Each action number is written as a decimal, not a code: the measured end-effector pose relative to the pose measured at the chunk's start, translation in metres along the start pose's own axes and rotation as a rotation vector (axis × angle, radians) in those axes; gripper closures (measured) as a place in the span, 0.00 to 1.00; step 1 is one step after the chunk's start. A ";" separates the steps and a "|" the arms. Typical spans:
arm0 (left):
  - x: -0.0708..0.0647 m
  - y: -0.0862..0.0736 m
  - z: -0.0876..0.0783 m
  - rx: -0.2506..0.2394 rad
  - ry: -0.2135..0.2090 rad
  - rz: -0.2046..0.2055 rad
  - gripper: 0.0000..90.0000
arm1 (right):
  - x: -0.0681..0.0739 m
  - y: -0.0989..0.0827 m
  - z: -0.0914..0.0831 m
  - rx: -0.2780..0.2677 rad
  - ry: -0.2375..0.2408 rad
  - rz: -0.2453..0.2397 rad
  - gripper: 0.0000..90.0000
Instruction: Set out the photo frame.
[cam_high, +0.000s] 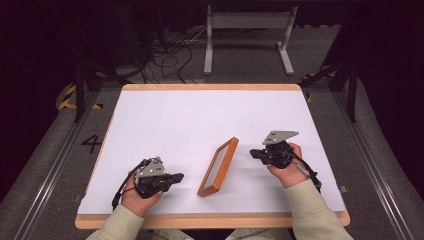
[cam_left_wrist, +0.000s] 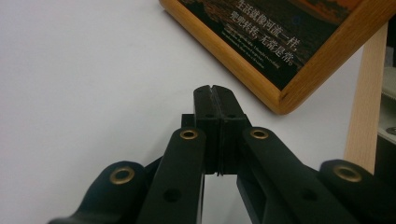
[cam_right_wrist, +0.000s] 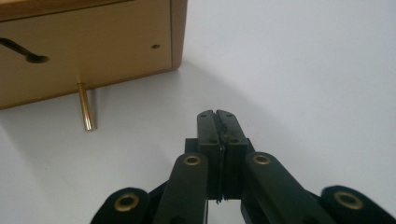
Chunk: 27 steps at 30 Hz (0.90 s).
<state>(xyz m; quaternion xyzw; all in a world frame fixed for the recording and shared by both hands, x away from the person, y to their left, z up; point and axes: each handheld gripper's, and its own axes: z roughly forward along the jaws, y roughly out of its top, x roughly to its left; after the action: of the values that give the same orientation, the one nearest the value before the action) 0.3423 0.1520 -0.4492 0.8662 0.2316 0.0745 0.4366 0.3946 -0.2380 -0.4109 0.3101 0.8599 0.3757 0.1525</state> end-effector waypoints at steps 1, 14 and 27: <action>0.000 0.001 0.002 0.006 -0.005 0.006 1.00 | -0.001 -0.002 -0.001 0.004 -0.003 0.006 1.00; -0.012 0.013 0.033 0.105 -0.087 0.051 1.00 | -0.003 -0.010 -0.009 0.006 -0.015 0.030 0.99; -0.026 0.021 0.047 0.150 -0.159 0.109 1.00 | -0.002 -0.015 -0.013 0.010 -0.022 0.042 0.98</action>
<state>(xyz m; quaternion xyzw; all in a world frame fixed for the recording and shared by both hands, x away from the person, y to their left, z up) 0.3425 0.0951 -0.4596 0.9108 0.1537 0.0119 0.3829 0.3835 -0.2545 -0.4136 0.3328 0.8533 0.3712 0.1526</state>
